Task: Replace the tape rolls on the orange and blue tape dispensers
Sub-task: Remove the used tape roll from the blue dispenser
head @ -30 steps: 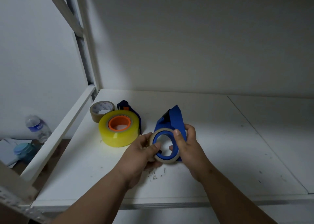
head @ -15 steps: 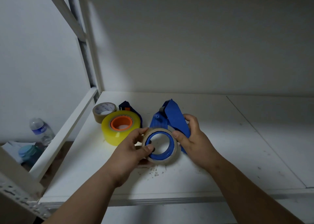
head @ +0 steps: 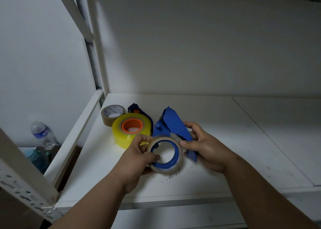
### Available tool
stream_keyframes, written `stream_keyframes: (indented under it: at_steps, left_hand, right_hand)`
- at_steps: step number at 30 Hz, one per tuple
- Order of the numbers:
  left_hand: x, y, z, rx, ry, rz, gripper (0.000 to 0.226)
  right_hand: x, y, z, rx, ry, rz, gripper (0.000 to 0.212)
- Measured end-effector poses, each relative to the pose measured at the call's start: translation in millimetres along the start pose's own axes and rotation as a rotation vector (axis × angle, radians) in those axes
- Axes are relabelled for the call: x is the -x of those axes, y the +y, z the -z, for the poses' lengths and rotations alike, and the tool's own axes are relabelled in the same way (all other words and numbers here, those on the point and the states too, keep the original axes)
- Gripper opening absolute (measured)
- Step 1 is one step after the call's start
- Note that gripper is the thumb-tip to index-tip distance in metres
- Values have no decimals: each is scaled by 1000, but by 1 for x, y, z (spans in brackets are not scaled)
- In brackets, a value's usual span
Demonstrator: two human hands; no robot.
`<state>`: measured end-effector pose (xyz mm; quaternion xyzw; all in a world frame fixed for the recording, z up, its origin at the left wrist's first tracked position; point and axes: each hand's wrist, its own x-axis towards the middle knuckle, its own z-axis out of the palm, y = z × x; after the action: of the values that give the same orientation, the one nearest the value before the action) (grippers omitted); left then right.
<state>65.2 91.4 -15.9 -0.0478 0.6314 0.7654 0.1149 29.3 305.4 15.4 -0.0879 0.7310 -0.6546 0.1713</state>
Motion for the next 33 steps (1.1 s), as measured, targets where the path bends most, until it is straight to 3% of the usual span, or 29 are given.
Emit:
stream_keyframes:
  at_steps: [5, 9, 13, 22, 25, 29, 33]
  left_hand:
    - [2, 3, 12, 176, -99, 41, 43]
    - [3, 1, 15, 125, 8, -55, 49]
    - [4, 5, 23, 65, 6, -132, 46]
    - [7, 11, 47, -99, -28, -127, 51]
    - [12, 11, 62, -190, -23, -93, 52]
    - [15, 21, 51, -74, -76, -130, 35]
    - [15, 32, 42, 77, -78, -101, 46]
  right_hand:
    - [2, -3, -2, -70, -50, 64, 55]
    - [2, 4, -34, 106, 52, 124, 45]
    - [6, -3, -61, 292, 155, 276, 36]
    - [15, -7, -60, 428, 221, 371, 45]
    - [22, -3, -52, 527, 229, 365, 43]
    - [13, 3, -53, 452, 295, 350, 41]
    - [-5, -1, -31, 599, 427, 158, 64]
